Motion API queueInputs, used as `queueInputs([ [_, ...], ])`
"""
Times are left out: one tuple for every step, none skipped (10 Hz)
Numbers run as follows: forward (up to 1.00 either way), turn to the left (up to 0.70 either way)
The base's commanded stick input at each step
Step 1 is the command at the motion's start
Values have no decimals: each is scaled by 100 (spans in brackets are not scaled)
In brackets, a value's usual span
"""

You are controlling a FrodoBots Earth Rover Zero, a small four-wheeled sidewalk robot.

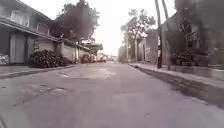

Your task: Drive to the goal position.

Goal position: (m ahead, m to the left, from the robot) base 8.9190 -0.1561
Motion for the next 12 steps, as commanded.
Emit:
queueInputs([
  [100, 0],
  [100, 0],
  [100, 0],
  [100, 0],
  [100, -2],
  [100, -15],
  [100, -31],
  [100, -40],
  [100, -40],
  [100, -40],
  [100, -40],
  [100, -40],
])
